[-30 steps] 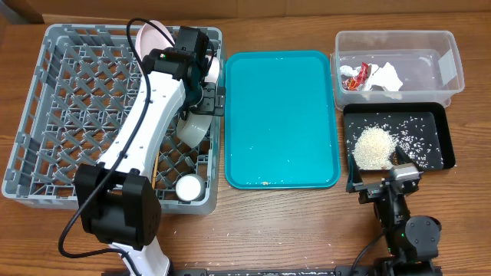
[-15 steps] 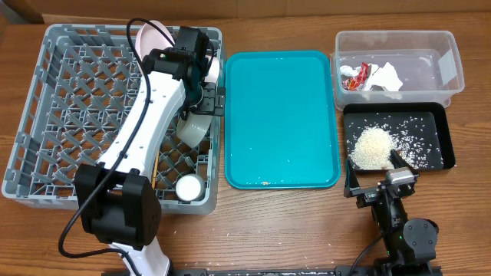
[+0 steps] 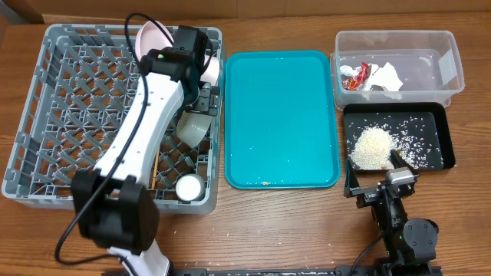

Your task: Sort waste into correct bins and load items into the dishwasher

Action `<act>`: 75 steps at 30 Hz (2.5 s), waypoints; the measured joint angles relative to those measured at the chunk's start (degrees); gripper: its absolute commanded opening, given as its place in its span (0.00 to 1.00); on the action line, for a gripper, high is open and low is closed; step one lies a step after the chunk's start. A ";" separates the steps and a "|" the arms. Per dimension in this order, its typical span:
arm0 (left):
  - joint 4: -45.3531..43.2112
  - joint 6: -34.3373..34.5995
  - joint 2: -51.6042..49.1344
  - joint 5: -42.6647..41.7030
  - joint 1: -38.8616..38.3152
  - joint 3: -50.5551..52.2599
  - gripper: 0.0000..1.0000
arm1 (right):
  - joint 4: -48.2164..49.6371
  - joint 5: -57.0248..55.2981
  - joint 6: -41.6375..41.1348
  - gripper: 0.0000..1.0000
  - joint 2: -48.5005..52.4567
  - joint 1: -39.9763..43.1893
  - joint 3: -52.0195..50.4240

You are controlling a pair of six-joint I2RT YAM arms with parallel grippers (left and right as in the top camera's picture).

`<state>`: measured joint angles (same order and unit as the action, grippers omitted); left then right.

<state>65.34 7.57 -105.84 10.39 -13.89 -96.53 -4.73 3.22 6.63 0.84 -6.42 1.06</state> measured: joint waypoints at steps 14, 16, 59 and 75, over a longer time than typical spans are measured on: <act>-37.42 -1.25 50.38 0.04 6.51 26.84 1.00 | 0.02 0.02 0.02 1.00 0.00 0.00 0.00; -45.33 -1.11 55.45 -2.69 8.74 37.22 1.00 | 0.07 0.20 0.04 1.00 -0.02 0.00 0.00; -60.98 -0.20 104.89 -11.13 16.98 96.02 1.00 | 0.04 0.44 0.04 1.00 -0.11 0.00 0.00; -60.98 -0.22 104.89 -11.10 16.98 96.02 1.00 | 0.04 0.42 0.02 1.00 -0.11 0.00 0.00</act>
<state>4.36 7.35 -0.95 -0.71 3.09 -0.51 -4.69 3.64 6.66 0.73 -6.42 1.06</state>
